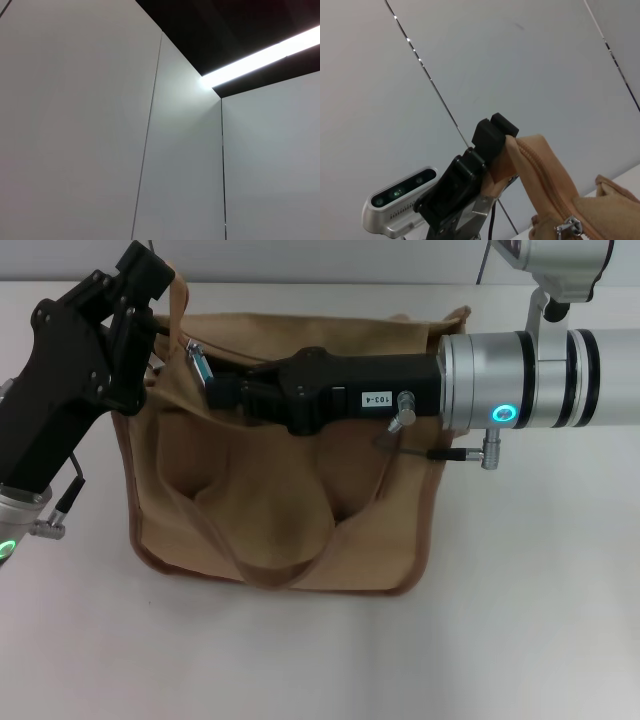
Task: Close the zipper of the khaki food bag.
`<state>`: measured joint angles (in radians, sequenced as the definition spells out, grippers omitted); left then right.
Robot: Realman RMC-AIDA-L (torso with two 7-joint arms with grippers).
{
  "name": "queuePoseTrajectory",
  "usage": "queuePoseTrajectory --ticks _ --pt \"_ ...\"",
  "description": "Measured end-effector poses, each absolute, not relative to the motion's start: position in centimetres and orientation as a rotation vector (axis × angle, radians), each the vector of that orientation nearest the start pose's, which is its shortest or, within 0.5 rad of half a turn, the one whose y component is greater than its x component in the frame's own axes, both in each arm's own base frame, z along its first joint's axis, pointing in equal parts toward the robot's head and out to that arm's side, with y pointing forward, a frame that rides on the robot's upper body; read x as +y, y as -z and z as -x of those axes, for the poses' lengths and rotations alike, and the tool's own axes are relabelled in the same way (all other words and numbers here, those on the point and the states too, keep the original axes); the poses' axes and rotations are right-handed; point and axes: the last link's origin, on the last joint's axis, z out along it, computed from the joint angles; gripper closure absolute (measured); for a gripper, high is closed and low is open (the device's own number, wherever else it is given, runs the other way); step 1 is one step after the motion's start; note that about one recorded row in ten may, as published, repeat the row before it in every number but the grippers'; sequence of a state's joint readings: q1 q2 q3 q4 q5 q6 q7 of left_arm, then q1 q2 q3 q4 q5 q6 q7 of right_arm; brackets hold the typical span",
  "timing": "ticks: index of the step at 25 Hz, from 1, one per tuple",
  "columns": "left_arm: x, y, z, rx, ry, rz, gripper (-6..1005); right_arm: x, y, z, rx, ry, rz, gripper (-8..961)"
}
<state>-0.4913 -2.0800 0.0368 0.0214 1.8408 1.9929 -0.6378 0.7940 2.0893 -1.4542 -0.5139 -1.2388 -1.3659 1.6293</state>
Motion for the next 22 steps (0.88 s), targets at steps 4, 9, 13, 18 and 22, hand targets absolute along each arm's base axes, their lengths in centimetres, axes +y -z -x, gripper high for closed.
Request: queuePoseTrajectory --ticks 4,9,13,18,22 --pt "27.0 -1.0 23.9 -0.189 1.627 1.906 937 35.4 7.8 -10.7 0.749 -1.089 2.982 898" --pt "27.1 -1.0 23.9 -0.188 1.624 1.903 937 35.5 7.8 -11.0 0.759 -1.079 2.965 949" --pt "27.0 -1.1 24.1 -0.193 1.618 1.895 937 35.4 7.6 -11.6 0.764 -1.089 2.954 949" --pt "26.7 -1.1 24.4 -0.202 1.608 1.884 938 35.4 7.2 -12.1 0.771 -1.097 2.934 950" --pt "26.6 -1.2 24.7 -0.212 1.598 1.873 938 35.4 7.1 -12.1 0.768 -1.103 2.933 950"
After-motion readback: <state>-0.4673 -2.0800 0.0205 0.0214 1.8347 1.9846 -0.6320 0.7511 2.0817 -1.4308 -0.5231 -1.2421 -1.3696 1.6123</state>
